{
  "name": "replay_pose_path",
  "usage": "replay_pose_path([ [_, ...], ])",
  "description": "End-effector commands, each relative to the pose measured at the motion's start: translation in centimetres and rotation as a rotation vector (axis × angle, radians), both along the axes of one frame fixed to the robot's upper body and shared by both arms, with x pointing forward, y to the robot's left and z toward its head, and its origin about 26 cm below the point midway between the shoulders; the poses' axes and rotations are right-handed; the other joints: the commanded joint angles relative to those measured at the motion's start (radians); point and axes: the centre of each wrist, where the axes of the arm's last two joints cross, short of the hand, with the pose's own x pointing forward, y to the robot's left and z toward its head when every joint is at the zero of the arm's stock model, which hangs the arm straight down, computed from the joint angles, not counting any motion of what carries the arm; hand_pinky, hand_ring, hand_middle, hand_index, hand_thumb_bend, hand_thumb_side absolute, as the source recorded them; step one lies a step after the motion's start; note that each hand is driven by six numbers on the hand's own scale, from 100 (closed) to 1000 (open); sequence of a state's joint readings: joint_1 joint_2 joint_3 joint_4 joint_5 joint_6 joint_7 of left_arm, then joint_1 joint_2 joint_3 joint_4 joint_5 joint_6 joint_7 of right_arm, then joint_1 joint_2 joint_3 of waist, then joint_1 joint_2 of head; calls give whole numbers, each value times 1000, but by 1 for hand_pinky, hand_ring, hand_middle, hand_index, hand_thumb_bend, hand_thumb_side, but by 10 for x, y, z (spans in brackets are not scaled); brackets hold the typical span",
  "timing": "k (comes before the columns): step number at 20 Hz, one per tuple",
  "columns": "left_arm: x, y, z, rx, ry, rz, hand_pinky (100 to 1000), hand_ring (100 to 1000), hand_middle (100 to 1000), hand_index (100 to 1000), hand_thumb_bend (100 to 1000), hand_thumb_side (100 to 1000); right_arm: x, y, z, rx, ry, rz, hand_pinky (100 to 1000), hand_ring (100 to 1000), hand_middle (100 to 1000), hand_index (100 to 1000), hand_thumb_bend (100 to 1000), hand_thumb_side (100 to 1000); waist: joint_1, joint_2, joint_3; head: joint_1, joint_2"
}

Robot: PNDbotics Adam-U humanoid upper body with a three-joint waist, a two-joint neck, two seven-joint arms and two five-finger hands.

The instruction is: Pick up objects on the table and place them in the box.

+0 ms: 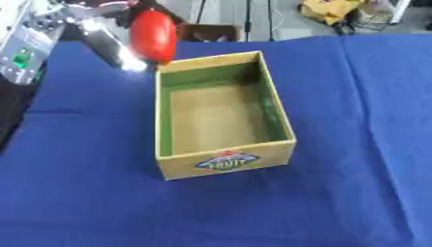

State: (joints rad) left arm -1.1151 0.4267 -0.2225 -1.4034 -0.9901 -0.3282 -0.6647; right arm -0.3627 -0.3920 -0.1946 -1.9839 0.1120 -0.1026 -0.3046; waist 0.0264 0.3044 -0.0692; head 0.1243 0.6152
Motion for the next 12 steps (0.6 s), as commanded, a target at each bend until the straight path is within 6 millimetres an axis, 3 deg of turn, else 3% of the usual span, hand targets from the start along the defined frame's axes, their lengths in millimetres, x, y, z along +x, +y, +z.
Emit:
replay_pose_path([
  [1,-3,-28,-1,34,-3,-25,132,365,296,498,100,529,-2,2,9,-11,-30,22,691,701,630,746,100,838,-1,-26,-5,8,2],
  [5,10,-58,-29,58,93,-4,144,374,303,502,100,538,-2,2,9,-10,-27,23,691,701,631,747,100,836,5,-29,-6,0,6],
  [6,12,-65,-36,62,116,2,146,375,305,503,100,496,-2,2,8,-9,-26,21,692,702,631,747,100,835,6,-30,-4,-6,8],
  [7,14,-73,-43,64,137,7,146,375,305,503,100,541,-2,1,8,-9,-25,18,692,702,631,747,100,835,8,-30,-2,-14,9],
  [11,18,-101,-67,69,195,25,163,390,322,523,100,556,-3,0,7,-9,-22,7,692,702,630,748,100,834,10,-30,8,-45,9],
  [12,18,-104,-70,71,195,31,188,417,362,588,100,604,-3,-1,7,-8,-22,6,692,702,630,747,100,834,10,-30,9,-50,8],
])
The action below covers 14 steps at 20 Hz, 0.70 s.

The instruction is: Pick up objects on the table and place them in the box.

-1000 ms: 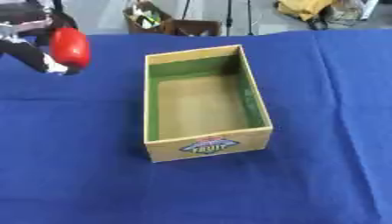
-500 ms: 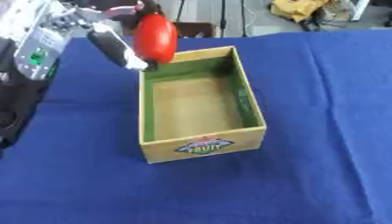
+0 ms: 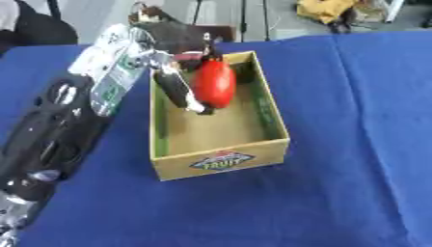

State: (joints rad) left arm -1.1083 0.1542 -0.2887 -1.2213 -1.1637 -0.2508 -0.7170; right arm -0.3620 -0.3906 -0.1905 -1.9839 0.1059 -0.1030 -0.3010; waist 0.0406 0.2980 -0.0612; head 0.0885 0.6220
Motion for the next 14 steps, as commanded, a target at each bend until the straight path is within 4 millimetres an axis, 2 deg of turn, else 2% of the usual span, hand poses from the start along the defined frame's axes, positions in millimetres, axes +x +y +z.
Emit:
replay_pose_path([
  [1,-1,-14,-2,7,-22,11,196,429,383,611,100,618,-3,-2,8,-10,-26,-5,692,702,630,747,100,834,-5,-23,1,-18,0],
  [2,-1,-16,-4,11,-29,12,237,474,454,711,100,672,-3,-2,8,-9,-27,-5,693,702,630,747,100,834,-5,-22,1,-21,0],
  [3,-1,-18,-7,19,-34,11,259,492,478,751,100,687,-3,-2,8,-9,-27,-5,693,702,630,747,100,834,-6,-22,1,-24,-1],
  [4,-1,-19,-9,28,-41,11,299,537,541,829,100,722,-3,-2,8,-9,-27,-5,693,702,630,747,100,834,-6,-22,0,-26,-1],
  [5,-1,-20,-10,38,-49,9,311,553,562,851,100,734,-3,-2,8,-9,-28,-5,693,702,630,747,100,834,-7,-21,0,-28,-2],
  [6,-1,-21,-12,50,-56,8,423,650,682,982,106,807,-3,-2,8,-8,-28,-5,693,702,630,748,100,834,-7,-21,0,-29,-3],
  [7,-1,-22,-14,63,-60,8,474,691,724,1000,173,847,-3,-2,8,-8,-27,-6,693,702,630,748,100,834,-7,-21,0,-31,-4],
  [8,-1,-22,-15,79,-61,10,589,778,803,1000,305,912,-3,-2,8,-7,-27,-6,693,702,630,747,100,834,-8,-21,1,-33,-5],
  [9,-1,-22,-16,91,-66,16,617,799,825,1000,366,940,-3,-2,7,-7,-27,-6,693,702,630,747,100,834,-8,-21,1,-36,-5],
  [10,-1,-22,-15,97,-74,23,659,833,860,1000,465,972,-3,-2,7,-7,-27,-7,693,702,630,747,100,834,-8,-21,2,-38,-5],
  [12,-3,-21,-12,90,-106,38,678,848,876,1000,506,996,-3,-2,7,-7,-26,-8,693,702,630,747,100,833,-9,-20,3,-42,-5],
  [14,-6,-21,-9,76,-145,42,653,833,858,1000,480,993,-3,-2,7,-6,-25,-9,692,702,630,747,100,833,-9,-21,4,-45,-5],
])
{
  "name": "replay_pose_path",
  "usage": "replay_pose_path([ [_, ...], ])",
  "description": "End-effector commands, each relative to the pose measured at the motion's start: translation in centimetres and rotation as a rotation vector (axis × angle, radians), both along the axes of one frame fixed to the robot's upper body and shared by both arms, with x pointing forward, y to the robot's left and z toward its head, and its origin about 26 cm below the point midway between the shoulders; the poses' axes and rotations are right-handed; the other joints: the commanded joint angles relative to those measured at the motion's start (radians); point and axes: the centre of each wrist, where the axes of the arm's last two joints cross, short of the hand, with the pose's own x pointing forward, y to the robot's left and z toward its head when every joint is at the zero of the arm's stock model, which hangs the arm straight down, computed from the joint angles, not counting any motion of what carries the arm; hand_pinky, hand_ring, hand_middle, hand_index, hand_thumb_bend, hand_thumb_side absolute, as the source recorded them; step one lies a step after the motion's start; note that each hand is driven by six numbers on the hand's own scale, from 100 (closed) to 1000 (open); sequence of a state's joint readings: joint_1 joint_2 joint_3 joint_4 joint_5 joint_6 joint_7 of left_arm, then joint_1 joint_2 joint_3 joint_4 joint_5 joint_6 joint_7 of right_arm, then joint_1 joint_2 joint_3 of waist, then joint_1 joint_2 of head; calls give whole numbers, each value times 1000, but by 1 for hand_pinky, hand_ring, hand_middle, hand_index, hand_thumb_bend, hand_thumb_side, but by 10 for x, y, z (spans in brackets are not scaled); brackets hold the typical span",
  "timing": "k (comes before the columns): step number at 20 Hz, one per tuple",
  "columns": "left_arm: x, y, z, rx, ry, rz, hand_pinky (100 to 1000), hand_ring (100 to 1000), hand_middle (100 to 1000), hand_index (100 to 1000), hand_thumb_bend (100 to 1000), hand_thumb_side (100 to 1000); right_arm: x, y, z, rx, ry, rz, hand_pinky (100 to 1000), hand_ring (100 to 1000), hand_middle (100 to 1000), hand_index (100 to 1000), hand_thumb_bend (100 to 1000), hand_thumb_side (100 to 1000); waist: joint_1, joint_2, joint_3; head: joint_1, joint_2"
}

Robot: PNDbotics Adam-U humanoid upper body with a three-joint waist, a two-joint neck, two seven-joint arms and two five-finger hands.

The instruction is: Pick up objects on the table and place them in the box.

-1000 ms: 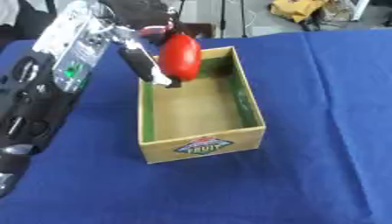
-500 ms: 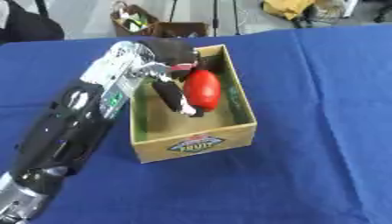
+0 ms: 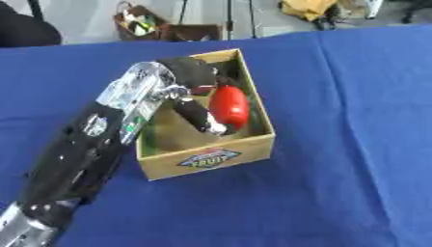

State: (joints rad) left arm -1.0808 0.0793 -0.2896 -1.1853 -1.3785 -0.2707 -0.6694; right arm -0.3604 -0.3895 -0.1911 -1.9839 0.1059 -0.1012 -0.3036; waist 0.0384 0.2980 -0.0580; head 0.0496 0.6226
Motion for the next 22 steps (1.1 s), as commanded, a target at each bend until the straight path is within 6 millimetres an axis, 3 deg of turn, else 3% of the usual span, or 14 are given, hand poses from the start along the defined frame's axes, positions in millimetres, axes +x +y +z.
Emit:
replay_pose_path([
  [1,-7,1,19,-30,-100,-3,655,832,856,1000,459,980,-3,-2,7,-9,-26,-7,693,702,629,747,100,832,-7,-21,2,-8,-6],
  [3,-10,3,21,-45,-139,-9,636,821,843,1000,411,966,-3,-2,7,-9,-26,-7,692,702,629,747,100,832,-7,-21,5,-11,-7],
  [4,-10,4,21,-54,-153,-14,619,809,827,1000,344,970,-3,-2,7,-9,-26,-8,692,702,629,747,100,832,-8,-21,6,-12,-8],
  [6,-14,8,28,-101,-184,-33,533,751,762,990,100,925,-4,-3,7,-7,-26,-10,692,701,629,747,100,832,-9,-22,8,-16,-10],
  [9,-22,18,48,-229,-252,-52,328,583,587,861,100,835,-4,-4,6,-2,-27,-17,692,701,629,747,100,831,-13,-22,15,-25,-9],
  [12,-30,34,59,-396,-297,-44,205,481,485,773,100,823,-4,-5,5,3,-29,-26,692,701,629,747,100,828,-15,-20,24,-37,-9],
  [20,-52,76,38,-749,-338,-54,133,386,397,678,100,834,-5,-8,6,15,-40,-50,691,701,629,747,100,827,-22,-13,47,-64,-12],
  [22,-88,98,34,-1011,-456,-137,129,376,386,668,100,834,-5,-9,7,15,-46,-54,691,701,629,747,100,827,-20,-8,50,-65,-14],
])
